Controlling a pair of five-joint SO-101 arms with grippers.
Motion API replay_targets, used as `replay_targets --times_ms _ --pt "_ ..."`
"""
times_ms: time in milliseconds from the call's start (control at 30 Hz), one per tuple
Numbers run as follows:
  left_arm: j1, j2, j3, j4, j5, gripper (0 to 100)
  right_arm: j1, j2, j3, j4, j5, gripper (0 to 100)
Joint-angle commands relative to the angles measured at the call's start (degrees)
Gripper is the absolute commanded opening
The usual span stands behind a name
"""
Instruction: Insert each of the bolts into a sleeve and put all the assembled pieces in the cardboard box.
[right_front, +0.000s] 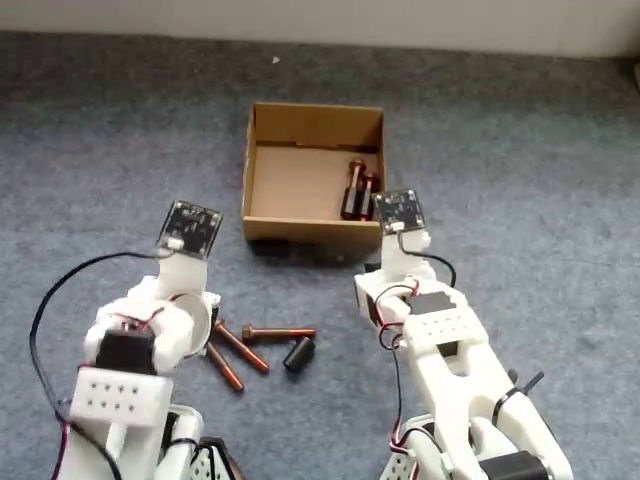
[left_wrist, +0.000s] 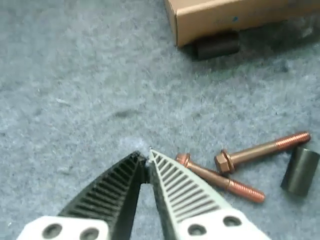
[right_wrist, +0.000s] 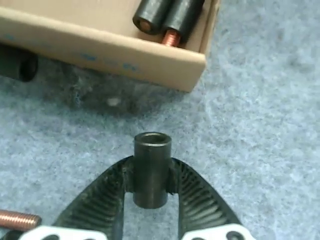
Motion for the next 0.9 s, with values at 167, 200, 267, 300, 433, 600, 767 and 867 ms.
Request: replay_targets --times_ms 167,200,267,300,433,600,767,867 --pt "0.75 26.59 -5.85 0.0 -0.79 13 2.33 -2.15 -0.66 -1.01 -0.44 0.5" --pt "0.75 27.03 -5.85 0.0 -0.79 13 2.33 -2.15 -0.66 -1.01 -0.44 0.5" --pt "0.57 27.03 -5.85 0.26 -0.79 15 2.42 -2.15 -0.66 -1.01 -0.35 0.5" --pt "0.48 27.03 -5.85 0.35 -0.79 16 2.42 -2.15 -0.66 -1.01 -0.26 0.5" --pt "0.48 27.38 -5.41 0.44 -0.79 19 2.42 -2.15 -0.66 -1.01 -0.26 0.5" --pt "0.57 27.47 -3.12 -0.09 -0.79 19 2.42 -2.15 -0.66 -1.01 -0.18 0.5" --pt "0.48 27.56 -0.13 -3.6 -0.79 19 2.42 -2.15 -0.66 -1.01 -0.18 0.5" --pt "0.4 27.56 1.27 -4.66 -0.79 19 2.42 -2.15 -0.66 -1.01 -0.18 0.5"
